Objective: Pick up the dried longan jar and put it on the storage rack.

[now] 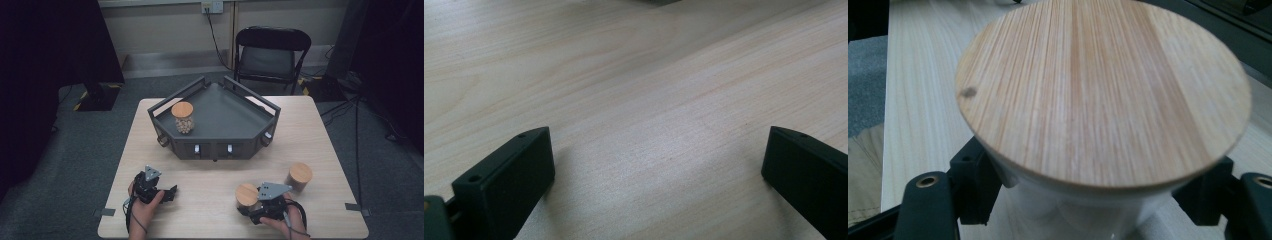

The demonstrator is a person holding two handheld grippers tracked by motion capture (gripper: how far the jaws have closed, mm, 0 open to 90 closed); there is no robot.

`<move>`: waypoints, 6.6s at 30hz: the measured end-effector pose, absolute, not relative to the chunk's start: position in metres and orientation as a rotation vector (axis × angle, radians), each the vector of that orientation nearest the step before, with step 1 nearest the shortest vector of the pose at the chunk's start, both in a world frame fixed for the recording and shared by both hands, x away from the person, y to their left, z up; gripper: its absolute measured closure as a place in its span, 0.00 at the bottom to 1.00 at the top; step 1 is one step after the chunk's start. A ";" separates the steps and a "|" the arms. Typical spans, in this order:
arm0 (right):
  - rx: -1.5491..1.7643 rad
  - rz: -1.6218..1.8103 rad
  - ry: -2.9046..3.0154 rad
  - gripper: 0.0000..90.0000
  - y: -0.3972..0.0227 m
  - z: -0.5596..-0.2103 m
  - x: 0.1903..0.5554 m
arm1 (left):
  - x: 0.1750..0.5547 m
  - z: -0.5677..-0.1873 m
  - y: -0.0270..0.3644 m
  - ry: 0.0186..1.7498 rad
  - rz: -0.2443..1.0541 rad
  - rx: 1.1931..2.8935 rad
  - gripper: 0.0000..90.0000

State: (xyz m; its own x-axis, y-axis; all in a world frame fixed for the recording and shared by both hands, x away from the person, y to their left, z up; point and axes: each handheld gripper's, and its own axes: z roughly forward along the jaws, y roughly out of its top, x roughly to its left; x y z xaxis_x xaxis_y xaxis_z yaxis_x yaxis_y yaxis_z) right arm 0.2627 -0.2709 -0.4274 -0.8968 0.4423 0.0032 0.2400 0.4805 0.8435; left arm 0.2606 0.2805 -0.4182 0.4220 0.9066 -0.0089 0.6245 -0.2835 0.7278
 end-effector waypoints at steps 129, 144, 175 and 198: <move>0.580 1.389 2.507 0.28 -0.228 -0.294 0.366 | 0.261 -0.418 0.281 1.291 0.546 2.016 0.00; 0.619 1.349 2.484 0.28 -0.220 -0.275 0.381 | 0.261 -0.418 0.281 1.291 0.546 2.016 0.00; 0.731 1.257 2.451 0.28 -0.185 -0.270 0.423 | 0.261 -0.418 0.281 1.291 0.546 2.016 0.00; 0.788 1.244 2.402 0.28 -0.168 -0.276 0.441 | 0.261 -0.418 0.281 1.290 0.547 2.016 0.00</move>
State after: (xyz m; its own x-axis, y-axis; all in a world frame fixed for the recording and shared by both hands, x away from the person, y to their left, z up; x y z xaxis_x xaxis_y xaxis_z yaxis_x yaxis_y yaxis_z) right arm 0.4405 -0.1679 -0.2758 -0.7956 0.6051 -0.0304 0.3243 0.4677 0.8222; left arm 0.2606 0.2805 -0.4183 0.4222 0.9064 -0.0088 0.6241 -0.2837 0.7280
